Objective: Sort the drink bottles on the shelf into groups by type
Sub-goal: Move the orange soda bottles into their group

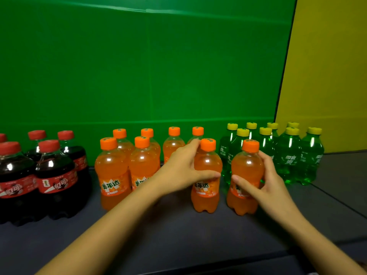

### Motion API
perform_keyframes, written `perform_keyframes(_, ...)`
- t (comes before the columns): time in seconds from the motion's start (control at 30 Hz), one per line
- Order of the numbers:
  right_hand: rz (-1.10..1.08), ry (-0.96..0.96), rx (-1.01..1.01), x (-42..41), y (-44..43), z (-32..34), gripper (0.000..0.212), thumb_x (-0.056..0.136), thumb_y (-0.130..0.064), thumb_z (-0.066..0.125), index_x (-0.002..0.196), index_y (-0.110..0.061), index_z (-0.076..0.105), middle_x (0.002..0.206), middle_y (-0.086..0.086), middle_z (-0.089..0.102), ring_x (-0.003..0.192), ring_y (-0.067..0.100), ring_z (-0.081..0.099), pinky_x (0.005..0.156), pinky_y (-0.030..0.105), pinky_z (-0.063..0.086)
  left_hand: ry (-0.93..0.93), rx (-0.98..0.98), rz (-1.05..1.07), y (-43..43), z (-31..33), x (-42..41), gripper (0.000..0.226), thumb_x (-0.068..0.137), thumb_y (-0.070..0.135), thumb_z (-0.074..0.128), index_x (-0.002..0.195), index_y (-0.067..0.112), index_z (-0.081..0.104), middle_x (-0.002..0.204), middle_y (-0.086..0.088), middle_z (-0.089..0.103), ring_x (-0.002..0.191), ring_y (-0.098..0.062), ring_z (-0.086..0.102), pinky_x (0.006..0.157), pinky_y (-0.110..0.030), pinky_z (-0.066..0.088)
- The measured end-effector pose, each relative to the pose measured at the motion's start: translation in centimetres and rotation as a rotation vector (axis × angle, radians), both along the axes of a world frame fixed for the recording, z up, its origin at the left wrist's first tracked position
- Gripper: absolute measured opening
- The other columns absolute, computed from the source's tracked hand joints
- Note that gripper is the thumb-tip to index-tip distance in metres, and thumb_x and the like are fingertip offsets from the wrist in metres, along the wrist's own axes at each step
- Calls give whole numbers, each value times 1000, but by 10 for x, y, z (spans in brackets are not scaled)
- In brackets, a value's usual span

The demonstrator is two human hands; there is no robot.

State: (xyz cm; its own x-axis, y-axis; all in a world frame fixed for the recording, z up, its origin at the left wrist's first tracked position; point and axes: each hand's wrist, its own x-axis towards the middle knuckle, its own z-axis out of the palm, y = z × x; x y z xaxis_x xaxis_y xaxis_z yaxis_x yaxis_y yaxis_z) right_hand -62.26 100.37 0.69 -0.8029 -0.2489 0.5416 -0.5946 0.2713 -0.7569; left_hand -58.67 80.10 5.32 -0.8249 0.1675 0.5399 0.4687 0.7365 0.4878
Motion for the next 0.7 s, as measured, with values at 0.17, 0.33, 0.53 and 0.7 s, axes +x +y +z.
perform_keyframes(0.17,113,-42,-75,-5,-16,3,81,60,-44,68,131,-34,30,116,-14,55,102,-1,57,77,12,47,99,-56,180,-6,0,10,59,68,39,78,109,17,41,101,4,59,93,-15,59,78,-30,47)
perform_keyframes(0.33,224,-90,-143,-16,-39,10,81,59,-39,71,128,-32,28,115,-19,51,105,0,56,84,16,50,87,-169,370,-13,1,13,66,71,47,73,111,11,35,108,-9,61,100,-29,58,69,-30,39)
perform_keyframes(0.53,312,-97,-135,-30,-61,12,81,58,-37,75,126,-29,32,125,-5,52,111,7,56,93,29,49,69,-234,454,-13,0,12,80,77,43,69,134,7,27,125,-12,54,114,-30,52,81,-33,39)
perform_keyframes(0.7,362,-106,-174,-34,-66,-1,76,63,-26,75,126,-26,33,125,-3,52,109,6,58,89,21,51,128,-272,461,-10,-3,22,94,83,41,63,147,9,3,154,-6,22,140,-21,26,109,-27,25)
